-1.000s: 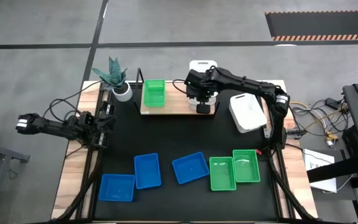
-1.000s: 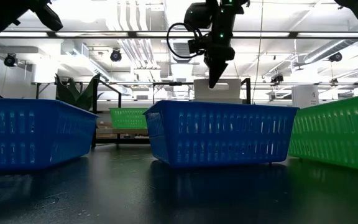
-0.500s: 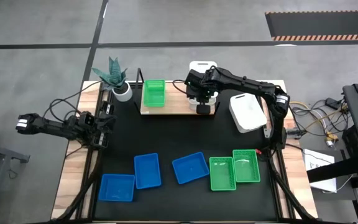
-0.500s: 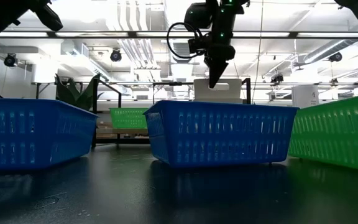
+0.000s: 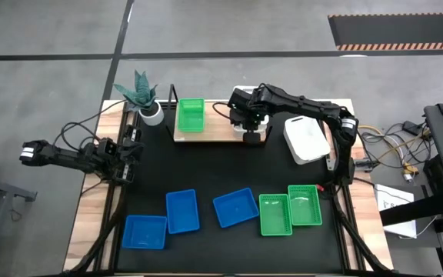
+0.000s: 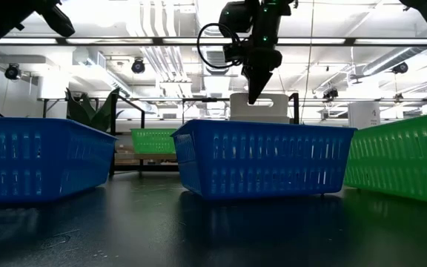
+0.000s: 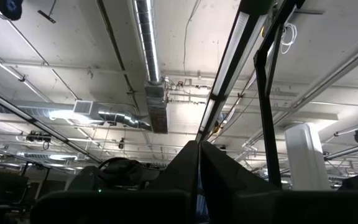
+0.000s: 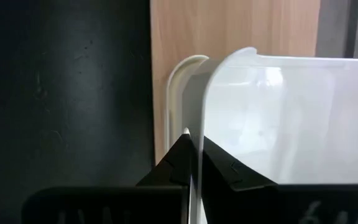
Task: Stack baskets on shelf by color
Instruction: Stack the left white bin on top of the white bin on the shelf, then put the middle blue bin on the shelf
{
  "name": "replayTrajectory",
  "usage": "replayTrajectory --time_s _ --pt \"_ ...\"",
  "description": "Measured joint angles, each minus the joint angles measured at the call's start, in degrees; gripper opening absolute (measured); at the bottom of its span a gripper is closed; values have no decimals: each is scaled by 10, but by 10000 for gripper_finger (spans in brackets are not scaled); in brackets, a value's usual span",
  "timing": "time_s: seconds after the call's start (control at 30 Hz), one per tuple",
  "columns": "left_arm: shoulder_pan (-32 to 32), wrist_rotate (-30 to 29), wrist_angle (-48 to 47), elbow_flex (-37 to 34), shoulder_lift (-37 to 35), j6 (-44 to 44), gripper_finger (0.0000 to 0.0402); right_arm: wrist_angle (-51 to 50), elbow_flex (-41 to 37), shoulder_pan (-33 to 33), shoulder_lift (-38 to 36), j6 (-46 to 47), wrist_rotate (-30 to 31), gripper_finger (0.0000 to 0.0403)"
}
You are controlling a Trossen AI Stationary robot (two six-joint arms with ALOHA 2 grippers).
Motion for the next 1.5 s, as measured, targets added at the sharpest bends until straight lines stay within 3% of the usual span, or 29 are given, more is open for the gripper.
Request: replayTrajectory --time_s 0.23,0.67,0.87,1.1,1.3,1.5 --pt "0 0 0 0 0 0 0 0 -1 0 0 -4 1 18" --pt "0 0 0 0 0 0 0 -38 29 1 0 16 3 115" --pt "0 0 0 0 0 9 0 -70 51 18 -8 60 -1 113" --pt "0 -3 0 0 5 10 0 -53 12 87 -55 83 -1 81" --pt "0 -4 -1 8 30 9 0 88 -105 174 -140 99 -1 53" --pt "0 -4 0 28 61 -13 0 367 -307 250 -248 76 3 35"
